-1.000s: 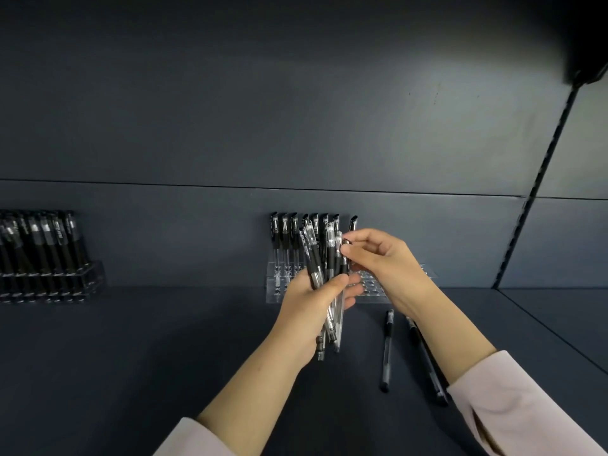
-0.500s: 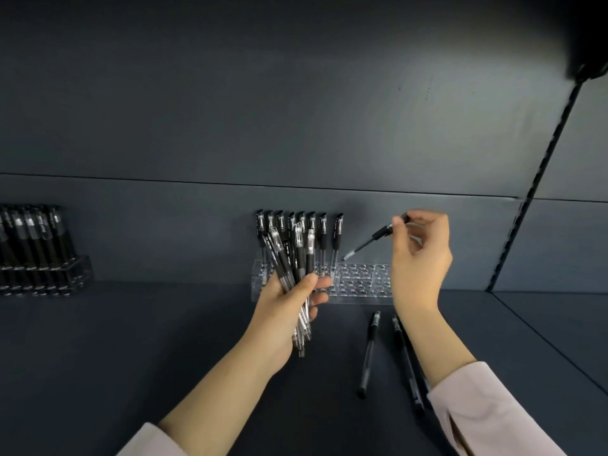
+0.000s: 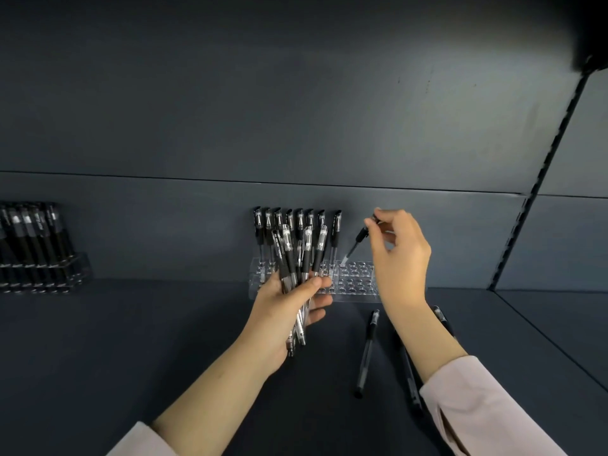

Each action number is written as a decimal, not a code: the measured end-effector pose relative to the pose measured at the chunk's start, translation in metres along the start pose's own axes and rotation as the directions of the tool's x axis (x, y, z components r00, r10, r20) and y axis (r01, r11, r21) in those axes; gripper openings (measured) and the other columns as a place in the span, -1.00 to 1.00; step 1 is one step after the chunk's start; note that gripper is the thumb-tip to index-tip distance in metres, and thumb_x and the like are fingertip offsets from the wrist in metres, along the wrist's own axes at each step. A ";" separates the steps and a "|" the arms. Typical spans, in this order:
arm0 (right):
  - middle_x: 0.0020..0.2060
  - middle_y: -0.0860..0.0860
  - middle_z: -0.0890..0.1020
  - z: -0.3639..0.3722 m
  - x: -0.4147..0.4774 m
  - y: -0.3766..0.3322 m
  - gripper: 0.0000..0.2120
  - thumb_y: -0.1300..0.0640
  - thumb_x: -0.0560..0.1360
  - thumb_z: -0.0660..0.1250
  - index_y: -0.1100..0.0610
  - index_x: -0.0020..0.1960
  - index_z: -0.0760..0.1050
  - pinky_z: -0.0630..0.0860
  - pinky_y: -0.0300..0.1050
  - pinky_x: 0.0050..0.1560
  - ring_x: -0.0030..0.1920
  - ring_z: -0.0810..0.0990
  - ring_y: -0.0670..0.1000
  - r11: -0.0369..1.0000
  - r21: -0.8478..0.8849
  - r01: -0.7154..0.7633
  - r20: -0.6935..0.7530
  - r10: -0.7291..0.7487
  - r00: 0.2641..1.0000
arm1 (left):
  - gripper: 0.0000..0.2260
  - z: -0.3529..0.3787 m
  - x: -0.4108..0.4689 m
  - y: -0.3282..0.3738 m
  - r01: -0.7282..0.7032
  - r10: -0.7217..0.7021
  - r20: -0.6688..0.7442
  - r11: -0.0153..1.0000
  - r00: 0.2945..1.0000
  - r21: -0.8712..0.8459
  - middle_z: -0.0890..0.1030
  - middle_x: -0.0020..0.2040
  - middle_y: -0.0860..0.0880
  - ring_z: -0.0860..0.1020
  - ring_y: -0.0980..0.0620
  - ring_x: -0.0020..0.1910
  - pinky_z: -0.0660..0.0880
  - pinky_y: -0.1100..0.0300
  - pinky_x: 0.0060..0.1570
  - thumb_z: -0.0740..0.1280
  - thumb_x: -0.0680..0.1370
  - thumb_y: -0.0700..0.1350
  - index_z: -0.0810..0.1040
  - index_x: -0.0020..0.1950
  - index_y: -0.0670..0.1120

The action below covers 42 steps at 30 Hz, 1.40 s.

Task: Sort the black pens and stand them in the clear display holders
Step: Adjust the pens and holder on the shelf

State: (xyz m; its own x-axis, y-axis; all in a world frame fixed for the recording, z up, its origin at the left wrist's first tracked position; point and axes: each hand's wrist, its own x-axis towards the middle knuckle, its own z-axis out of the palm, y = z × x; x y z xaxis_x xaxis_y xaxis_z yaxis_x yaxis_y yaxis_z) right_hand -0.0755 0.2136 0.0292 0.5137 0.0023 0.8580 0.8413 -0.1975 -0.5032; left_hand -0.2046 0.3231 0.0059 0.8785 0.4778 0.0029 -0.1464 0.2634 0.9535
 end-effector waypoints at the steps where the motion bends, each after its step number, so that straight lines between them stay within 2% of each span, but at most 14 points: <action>1: -0.05 0.03 0.60 0.001 0.000 0.001 -0.92 0.25 0.55 0.34 0.23 0.03 0.56 0.56 -0.26 -0.09 -0.11 0.55 -0.14 1.000 -0.009 0.026 0.007 -0.026 1.000 | -0.91 0.000 0.000 0.000 -0.001 0.001 0.005 1.000 1.000 0.007 0.72 -0.03 -0.02 0.70 -0.01 -0.10 0.60 0.10 -0.13 0.34 0.58 -0.22 0.55 0.06 -0.10; 3: -0.04 0.04 0.61 0.003 0.000 0.004 -0.89 0.27 0.55 0.33 0.24 0.06 0.57 0.61 -0.10 -0.09 -0.11 0.59 -0.05 0.997 -0.020 0.072 0.014 -0.071 0.997 | -0.89 0.000 0.000 0.000 -0.006 0.005 0.016 1.000 1.000 0.018 0.72 -0.02 -0.01 0.70 0.01 -0.10 0.58 0.13 -0.16 0.34 0.58 -0.20 0.53 0.11 -0.09; 5: -0.07 0.05 0.62 0.004 0.001 0.006 -0.84 0.29 0.56 0.31 0.24 0.11 0.58 0.61 -0.05 -0.09 -0.13 0.60 0.00 0.993 -0.030 0.111 0.029 -0.110 0.993 | -0.86 0.001 0.000 0.000 -0.008 0.007 0.027 1.000 1.000 0.030 0.72 -0.02 0.01 0.70 0.02 -0.10 0.57 0.14 -0.17 0.34 0.59 -0.19 0.52 0.14 -0.08; 9: -0.04 0.03 0.60 0.006 0.003 0.014 -0.72 0.24 0.59 0.27 0.18 0.29 0.52 0.56 -0.07 -0.04 -0.05 0.58 0.04 0.976 -0.110 0.190 0.142 -0.174 0.974 | -0.87 0.002 0.000 -0.002 -0.009 0.007 0.035 0.999 0.999 0.051 0.72 -0.02 0.02 0.70 0.04 -0.11 0.56 0.15 -0.16 0.34 0.59 -0.18 0.53 0.13 -0.07; 12: 0.04 0.05 0.56 0.010 0.001 0.023 -0.63 0.26 0.58 0.26 0.11 0.38 0.46 0.39 -0.24 0.02 0.02 0.51 0.09 0.962 -0.197 0.190 0.222 -0.145 0.964 | -0.88 0.002 0.000 -0.001 -0.011 0.009 0.036 0.999 0.999 0.049 0.73 -0.03 0.02 0.69 0.05 -0.10 0.57 0.15 -0.15 0.34 0.59 -0.17 0.53 0.12 -0.06; 14: 0.04 0.07 0.53 0.012 -0.001 0.027 -0.56 0.29 0.56 0.27 0.07 0.42 0.41 0.32 -0.27 0.05 0.01 0.46 0.09 0.956 -0.229 0.185 0.275 -0.118 0.954 | -0.87 0.002 0.000 -0.001 -0.011 0.010 0.034 0.999 0.999 0.041 0.73 -0.03 0.02 0.69 0.05 -0.10 0.57 0.16 -0.16 0.34 0.59 -0.16 0.53 0.14 -0.07; 20: -0.04 0.00 0.41 0.014 -0.001 0.030 -0.39 0.28 0.56 0.26 -0.02 0.54 0.16 0.38 -0.08 0.11 -0.01 0.39 0.08 0.971 -0.223 0.088 0.428 0.016 0.904 | -0.87 -0.001 0.002 -0.001 -0.024 0.022 0.043 0.999 0.999 0.047 0.72 0.02 0.04 0.69 0.05 -0.06 0.57 0.16 -0.12 0.33 0.60 -0.15 0.56 0.14 -0.06; 23: 0.03 0.05 0.43 0.014 -0.002 0.031 -0.33 0.25 0.57 0.25 -0.08 0.56 0.05 0.34 -0.06 0.20 0.05 0.40 0.11 0.977 -0.210 0.045 0.493 0.066 0.868 | -0.86 0.000 0.002 -0.001 -0.028 0.025 0.053 0.998 0.998 0.065 0.71 0.03 0.06 0.69 0.05 -0.05 0.56 0.16 -0.11 0.32 0.61 -0.14 0.56 0.16 -0.07; 29: 0.05 0.05 0.44 0.015 0.000 0.031 -0.35 0.16 0.59 0.25 -0.21 0.52 0.03 0.36 0.03 0.29 0.04 0.44 0.10 0.976 -0.147 -0.159 0.616 0.216 0.758 | -0.82 0.000 0.002 -0.001 -0.029 0.023 0.063 0.996 0.998 0.089 0.71 0.03 0.06 0.69 0.05 -0.04 0.58 0.16 -0.07 0.31 0.61 -0.11 0.54 0.21 -0.09; 32: -0.01 0.04 0.47 0.016 -0.002 0.027 -0.40 0.19 0.59 0.23 -0.18 0.52 0.10 0.42 -0.12 0.17 0.00 0.46 0.05 0.978 -0.045 -0.203 0.531 0.195 0.824 | -0.81 -0.001 0.003 -0.001 -0.024 0.020 0.066 0.997 0.998 0.068 0.72 0.03 0.04 0.69 0.04 -0.03 0.58 0.16 -0.08 0.31 0.61 -0.11 0.54 0.20 -0.10; 35: -0.03 0.02 0.52 0.014 0.000 0.014 -0.57 0.13 0.59 0.24 -0.12 0.43 0.33 0.42 -0.29 0.01 -0.07 0.49 -0.05 0.966 0.056 -0.253 0.430 0.206 0.879 | -0.80 -0.002 0.004 0.000 -0.016 0.015 0.069 1.000 0.997 0.018 0.72 0.02 -0.02 0.69 0.00 -0.02 0.60 0.17 -0.10 0.31 0.61 -0.13 0.53 0.21 -0.15; 37: 0.01 -0.06 0.59 0.010 0.001 0.001 -0.74 0.06 0.60 0.24 -0.07 0.27 0.50 0.42 -0.35 0.02 -0.03 0.55 -0.16 0.944 0.094 -0.316 0.483 0.234 0.844 | -0.80 -0.002 0.004 0.001 -0.018 0.019 0.076 1.000 0.997 -0.006 0.71 0.03 -0.06 0.69 -0.03 -0.01 0.61 0.15 -0.08 0.31 0.61 -0.15 0.53 0.21 -0.16; 39: -0.05 -0.07 0.65 0.007 -0.001 -0.012 -0.83 0.03 0.58 0.28 -0.01 0.10 0.60 0.45 -0.39 -0.01 -0.07 0.57 -0.24 0.897 0.168 -0.408 0.566 0.251 0.785 | -0.81 -0.001 0.004 0.001 -0.024 0.024 0.087 1.000 0.996 0.001 0.71 0.03 -0.08 0.69 -0.06 -0.01 0.62 0.11 -0.03 0.32 0.60 -0.16 0.54 0.20 -0.15; 42: -0.20 0.06 0.62 0.008 -0.003 -0.022 -0.88 0.07 0.52 0.38 0.09 -0.04 0.64 0.49 -0.23 -0.05 -0.18 0.53 -0.14 0.808 0.252 -0.532 0.610 0.294 0.736 | -0.82 0.000 0.004 -0.001 -0.030 0.026 0.088 0.999 0.996 0.038 0.72 0.00 -0.07 0.70 -0.06 -0.03 0.61 0.03 0.03 0.33 0.60 -0.17 0.55 0.19 -0.14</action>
State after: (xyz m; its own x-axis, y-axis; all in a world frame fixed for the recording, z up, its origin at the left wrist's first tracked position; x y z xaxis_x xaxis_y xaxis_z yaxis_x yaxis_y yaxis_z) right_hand -0.0945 0.2256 0.0367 0.7282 0.5417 0.4200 0.4488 0.0863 -0.8894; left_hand -0.2010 0.3241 0.0051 0.9109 0.4089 0.0545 -0.1550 0.2167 0.9639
